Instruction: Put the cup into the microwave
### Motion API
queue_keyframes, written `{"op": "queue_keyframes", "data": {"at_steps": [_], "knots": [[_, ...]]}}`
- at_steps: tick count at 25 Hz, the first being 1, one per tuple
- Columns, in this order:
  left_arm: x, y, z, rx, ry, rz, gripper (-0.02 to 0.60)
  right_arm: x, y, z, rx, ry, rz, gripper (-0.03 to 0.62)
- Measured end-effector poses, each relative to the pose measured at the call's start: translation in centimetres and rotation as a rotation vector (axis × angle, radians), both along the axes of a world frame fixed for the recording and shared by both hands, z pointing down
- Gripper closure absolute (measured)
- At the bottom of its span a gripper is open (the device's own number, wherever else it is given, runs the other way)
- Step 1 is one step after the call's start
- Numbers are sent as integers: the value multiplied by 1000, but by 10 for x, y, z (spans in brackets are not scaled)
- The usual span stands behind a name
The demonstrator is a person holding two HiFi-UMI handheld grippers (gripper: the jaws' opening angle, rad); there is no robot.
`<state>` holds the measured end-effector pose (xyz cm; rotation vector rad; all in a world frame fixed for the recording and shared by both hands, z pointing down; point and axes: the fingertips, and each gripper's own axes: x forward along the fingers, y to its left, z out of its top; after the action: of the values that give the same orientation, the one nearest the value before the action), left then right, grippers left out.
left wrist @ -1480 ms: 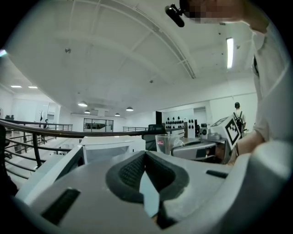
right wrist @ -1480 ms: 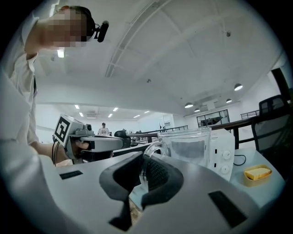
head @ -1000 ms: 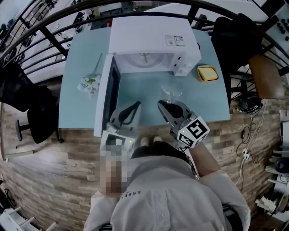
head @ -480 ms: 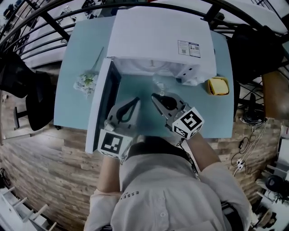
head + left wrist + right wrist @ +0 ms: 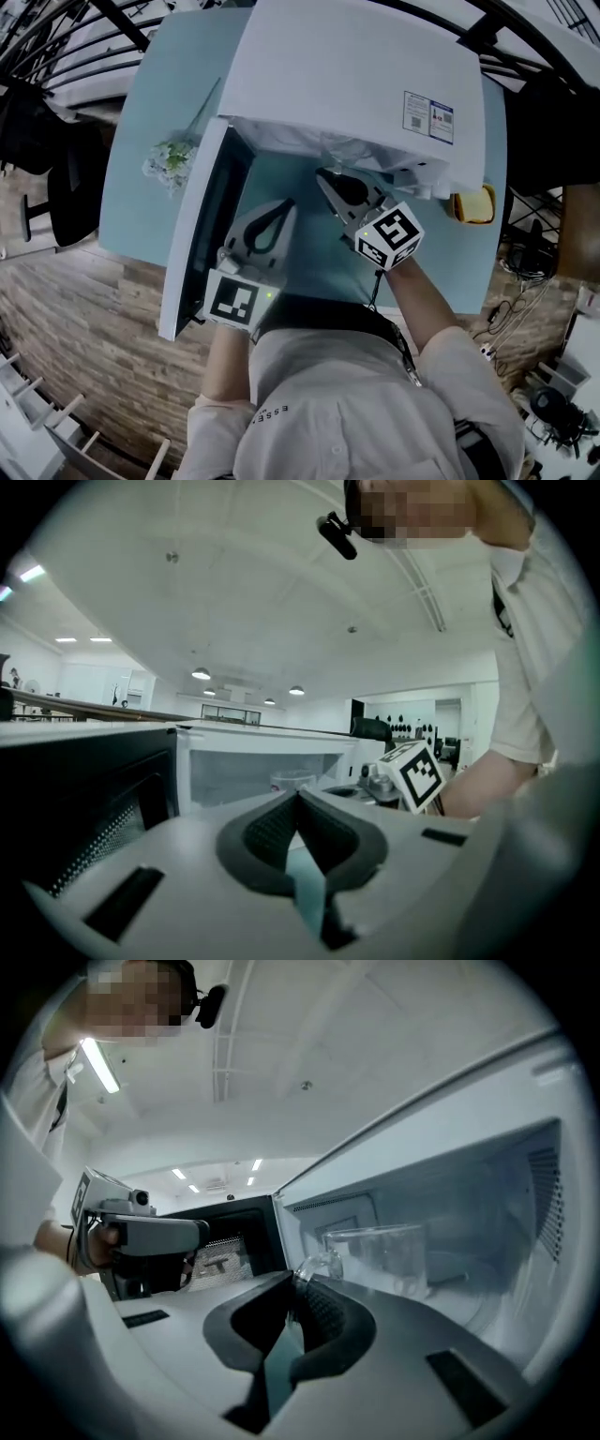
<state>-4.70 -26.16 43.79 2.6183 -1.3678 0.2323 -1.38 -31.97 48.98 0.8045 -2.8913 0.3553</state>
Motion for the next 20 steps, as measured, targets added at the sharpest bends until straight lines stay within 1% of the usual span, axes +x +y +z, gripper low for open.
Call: {"op": "queue_keyframes", "data": {"at_steps": [3,5,10,15,20], "knots": [[-2,-6,11,-3,4,-3,580,-7,-16,14,4,14,6,576],[-5,-9,19,-20,8,-6,580,-11,-22,21,3,19,6,576],[-9,-17,36,-35,-10,0,580,-17,-34,34,26,33,-9,576],[-11,-21,41,-31,-6,-1,580,-18,-44,37,49,28,5,576],[-9,-21,44,-47,3,2,580,-18,-51,40,63,37,25,576]]}}
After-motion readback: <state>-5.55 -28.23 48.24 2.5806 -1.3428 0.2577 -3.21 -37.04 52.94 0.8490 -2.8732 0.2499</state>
